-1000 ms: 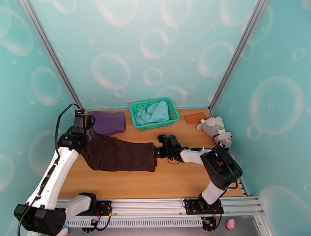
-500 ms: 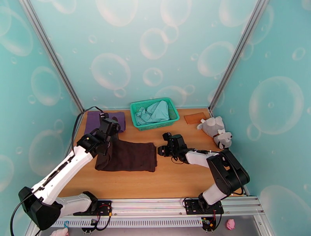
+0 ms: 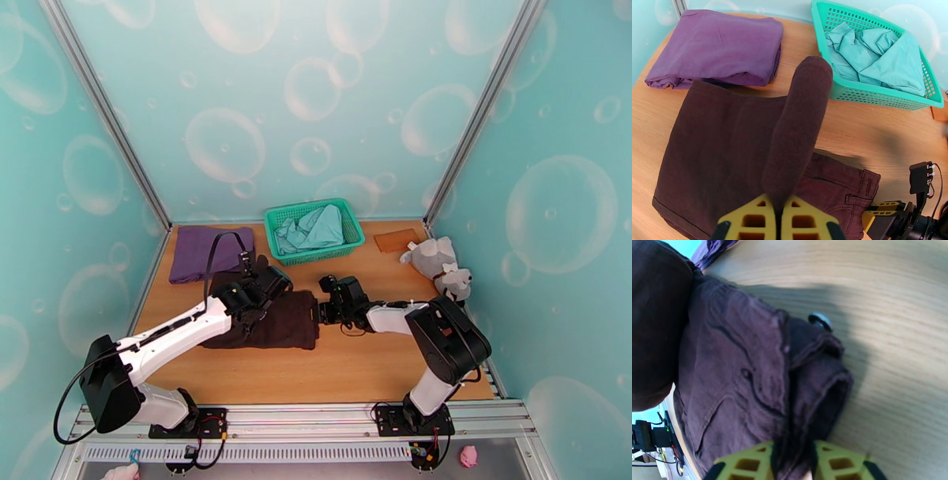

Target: Fold and stack the trousers

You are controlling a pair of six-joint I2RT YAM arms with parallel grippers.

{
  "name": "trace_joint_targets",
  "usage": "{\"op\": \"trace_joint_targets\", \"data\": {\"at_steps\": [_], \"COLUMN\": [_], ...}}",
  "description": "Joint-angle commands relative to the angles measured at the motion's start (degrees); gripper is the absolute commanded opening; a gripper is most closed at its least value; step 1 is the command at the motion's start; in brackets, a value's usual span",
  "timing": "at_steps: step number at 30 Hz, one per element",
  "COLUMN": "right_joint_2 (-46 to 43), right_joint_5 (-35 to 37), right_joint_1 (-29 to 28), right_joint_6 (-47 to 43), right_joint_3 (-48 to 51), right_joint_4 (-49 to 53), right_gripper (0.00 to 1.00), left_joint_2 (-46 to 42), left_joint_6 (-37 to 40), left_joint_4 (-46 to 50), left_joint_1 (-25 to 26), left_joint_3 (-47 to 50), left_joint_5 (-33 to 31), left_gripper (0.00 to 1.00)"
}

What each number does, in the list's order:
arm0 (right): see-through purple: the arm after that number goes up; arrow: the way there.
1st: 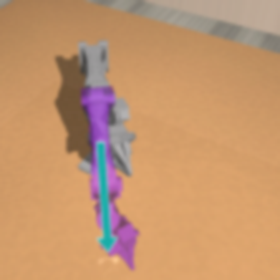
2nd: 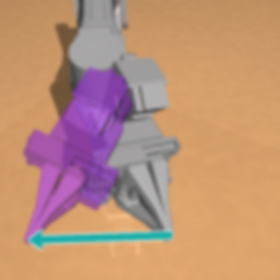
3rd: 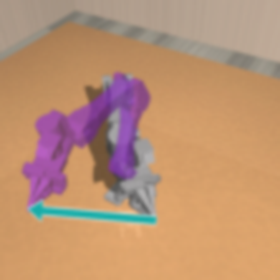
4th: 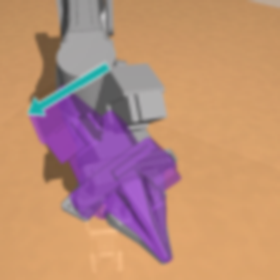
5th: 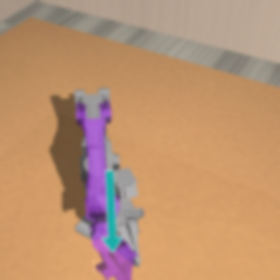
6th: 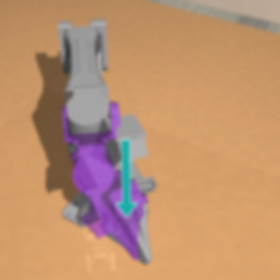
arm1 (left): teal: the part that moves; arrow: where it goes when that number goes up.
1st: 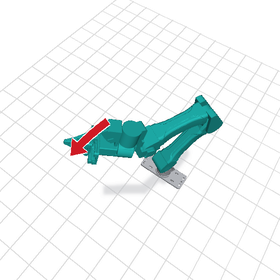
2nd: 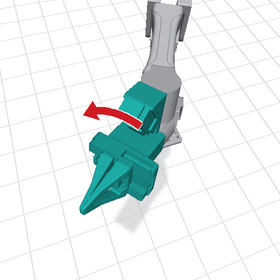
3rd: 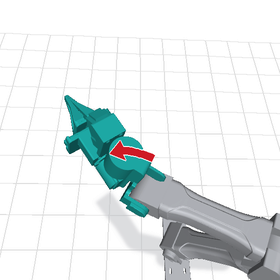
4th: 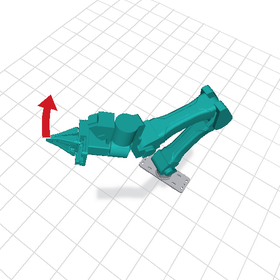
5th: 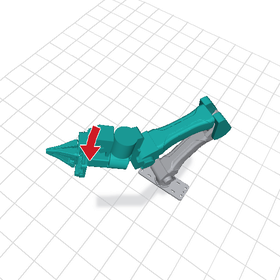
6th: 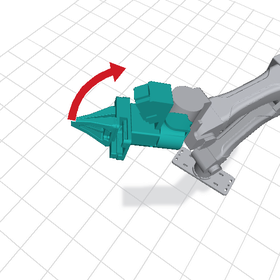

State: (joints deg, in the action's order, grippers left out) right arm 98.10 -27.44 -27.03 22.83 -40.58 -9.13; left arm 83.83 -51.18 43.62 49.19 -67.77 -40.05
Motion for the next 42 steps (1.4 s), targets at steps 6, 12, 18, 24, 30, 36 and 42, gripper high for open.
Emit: {"op": "trace_joint_targets", "data": {"at_steps": [6, 12, 18, 24, 30, 36, 42], "right_joint_2": [4.61, 4.96, 4.73, 4.42, 2.81, -3.47, -13.18], "right_joint_5": [-0.84, 0.34, 0.4, 0.7, 0.34, 0.23, 4.08], "right_joint_1": [-0.68, -0.71, -0.74, -0.6, 1.03, 5.27, 7.85], "right_joint_6": [-0.38, -0.08, -0.07, -0.18, 1.71, 5.01, 4.57], "right_joint_3": [-3.02, -3.35, -3.28, -3.19, -1.29, 3.63, 7.71], "right_joint_4": [3.79, 4.9, 4.92, 5.04, 2.85, -1.42, -5.27], "right_gripper": [0.07, 0.03, 0.02, 0.02, 0.14, 0.22, 0.26], "left_joint_2": [2.07, 3.99, 15.43, 30.16, 32.45, 18.64, -1.92], "left_joint_6": [-3.59, -9.03, -18.01, -21.96, -20.81, -5.19, 8.75], "left_joint_4": [-1.16, -1.66, 4.04, 12.03, 10.39, -9.4, -34.49], "left_joint_1": [3.57, 6.66, 9.36, 12.11, 12.5, 12.62, 6.24], "left_joint_3": [-3.92, -4.88, -13.32, -24.74, -26.31, -13.47, 8.98], "left_joint_5": [-2.14, -1.44, -1.02, -2.74, -0.82, 1.34, 13.54], "left_gripper": [0.0, 0.0, 0.0, 0.0, 0.29, 0.76, 0.99]}}
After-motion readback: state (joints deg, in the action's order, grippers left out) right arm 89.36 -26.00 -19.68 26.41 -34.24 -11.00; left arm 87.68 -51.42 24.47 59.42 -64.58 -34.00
